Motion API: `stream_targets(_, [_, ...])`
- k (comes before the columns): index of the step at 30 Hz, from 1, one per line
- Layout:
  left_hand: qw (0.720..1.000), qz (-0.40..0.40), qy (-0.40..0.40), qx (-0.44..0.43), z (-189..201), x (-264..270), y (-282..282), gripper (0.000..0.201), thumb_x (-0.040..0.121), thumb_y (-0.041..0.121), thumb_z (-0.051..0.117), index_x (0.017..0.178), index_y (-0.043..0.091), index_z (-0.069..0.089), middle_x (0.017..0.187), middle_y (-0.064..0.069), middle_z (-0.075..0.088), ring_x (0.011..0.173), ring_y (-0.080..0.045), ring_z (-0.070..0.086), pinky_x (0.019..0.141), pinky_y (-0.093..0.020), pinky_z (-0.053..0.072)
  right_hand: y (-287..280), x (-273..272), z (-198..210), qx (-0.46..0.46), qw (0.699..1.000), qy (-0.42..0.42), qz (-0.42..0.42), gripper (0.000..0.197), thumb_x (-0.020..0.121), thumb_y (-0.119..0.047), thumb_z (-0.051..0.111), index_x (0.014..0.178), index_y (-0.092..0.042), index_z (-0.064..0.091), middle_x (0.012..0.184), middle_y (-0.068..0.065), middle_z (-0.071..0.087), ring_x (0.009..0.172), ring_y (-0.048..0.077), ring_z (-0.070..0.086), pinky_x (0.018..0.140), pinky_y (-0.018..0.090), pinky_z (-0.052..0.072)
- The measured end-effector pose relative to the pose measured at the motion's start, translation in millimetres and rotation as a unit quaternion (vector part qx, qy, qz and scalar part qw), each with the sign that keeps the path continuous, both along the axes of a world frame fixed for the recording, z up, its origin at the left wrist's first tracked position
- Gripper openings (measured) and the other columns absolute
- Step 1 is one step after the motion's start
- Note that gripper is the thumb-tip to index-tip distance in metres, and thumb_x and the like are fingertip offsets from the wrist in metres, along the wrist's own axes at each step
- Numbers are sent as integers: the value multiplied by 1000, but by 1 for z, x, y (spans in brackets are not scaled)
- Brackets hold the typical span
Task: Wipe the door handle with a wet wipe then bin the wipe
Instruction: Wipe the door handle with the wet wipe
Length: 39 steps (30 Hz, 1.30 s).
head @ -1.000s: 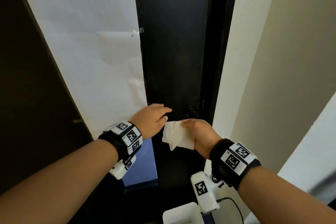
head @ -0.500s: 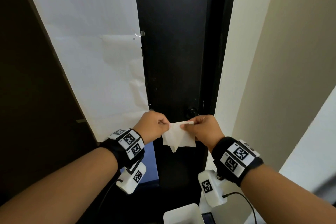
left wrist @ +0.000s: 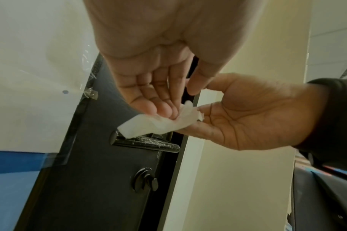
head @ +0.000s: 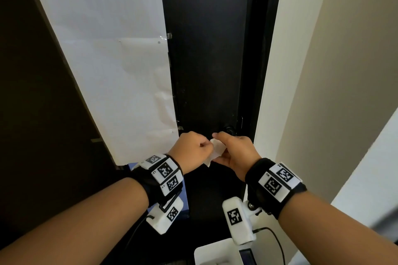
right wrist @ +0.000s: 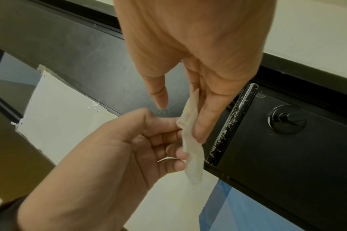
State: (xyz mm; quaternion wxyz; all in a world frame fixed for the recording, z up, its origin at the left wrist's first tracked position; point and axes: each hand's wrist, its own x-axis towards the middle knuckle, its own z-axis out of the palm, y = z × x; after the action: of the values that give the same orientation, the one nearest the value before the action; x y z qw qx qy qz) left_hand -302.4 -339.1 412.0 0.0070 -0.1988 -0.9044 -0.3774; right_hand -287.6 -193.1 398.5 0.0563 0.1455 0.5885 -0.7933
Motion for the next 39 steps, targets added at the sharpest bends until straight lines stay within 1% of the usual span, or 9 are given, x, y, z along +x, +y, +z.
stream_targets(3, [998, -24, -53, 16, -1, -5, -3, 24, 90, 17, 52, 89, 9, 74, 89, -15, 67, 81, -23, 63, 80, -37, 50, 6, -1, -3, 5, 999, 21, 39, 36, 78, -19, 76, 103, 5, 68, 100, 22, 73, 90, 29, 73, 78, 37, 60])
stream_targets(7, [999, -36, -33, 0, -3, -14, -5, 25, 91, 10, 49, 95, 13, 74, 101, -2, 60, 90, -15, 58, 87, -30, 48, 18, -9, -13, -18, 996, 11, 89, 31, 80, -6, 73, 107, 8, 66, 105, 23, 72, 95, 30, 72, 82, 36, 59])
stream_targets(12, [958, -56, 187, -212, 4, -37, -13, 35, 91, 26, 47, 122, 16, 61, 129, -2, 56, 123, -19, 42, 105, -39, 37, 28, -30, -20, 137, 990, 27, -1, 10, 86, -1, 63, 95, -2, 67, 103, 22, 69, 96, 33, 68, 85, 45, 58])
stream_targets(15, [911, -54, 259, -316, 13, -56, -19, 57, 95, 45, 31, 144, 14, 36, 157, -2, 25, 147, -18, 10, 119, -40, 16, 35, -40, -10, 301, 945, 103, -78, 9, 88, -9, 59, 83, -15, 63, 87, 8, 67, 83, 25, 66, 66, 31, 56])
stream_targets(19, [880, -80, 252, -396, 11, -70, -28, 72, 94, 54, 5, 149, 11, 18, 161, -3, 1, 147, -15, -11, 120, -38, -1, 37, -45, -1, 433, 867, 229, -92, 8, 93, -9, 48, 94, -13, 56, 82, 2, 62, 70, 16, 60, 56, 21, 46])
stream_targets(23, [880, -92, 245, -396, 5, -74, -28, 74, 92, 54, -3, 150, 12, 16, 161, -3, -1, 146, -14, -11, 120, -36, -2, 34, -44, -13, 626, 716, 304, 58, 17, 89, -3, 47, 105, -9, 49, 94, 13, 66, 80, 30, 64, 68, 35, 53])
stream_targets(26, [882, -96, 247, -390, 5, -77, -29, 73, 92, 53, -4, 150, 13, 17, 161, -2, 1, 147, -13, -9, 120, -36, -1, 25, -37, -23, 710, 632, 268, 155, 22, 90, -6, 46, 112, -10, 45, 93, 13, 65, 80, 33, 64, 66, 31, 43])
stream_targets(33, [885, -107, 242, -384, 9, -78, -31, 73, 90, 50, -5, 149, 13, 16, 161, -2, 2, 147, -13, -9, 120, -34, -3, 0, -40, -43, 718, 625, 268, 148, 27, 88, -7, 43, 113, -8, 54, 100, 12, 69, 100, 31, 64, 107, 36, 40])
stream_targets(39, [888, -109, 230, -384, 12, -76, -30, 62, 97, 45, 5, 149, 13, 15, 161, -2, -1, 146, -12, -10, 119, -33, -5, -40, -38, -43, 704, 604, 310, 207, 28, 88, -4, 46, 115, -2, 55, 103, 15, 67, 98, 30, 62, 115, 36, 31])
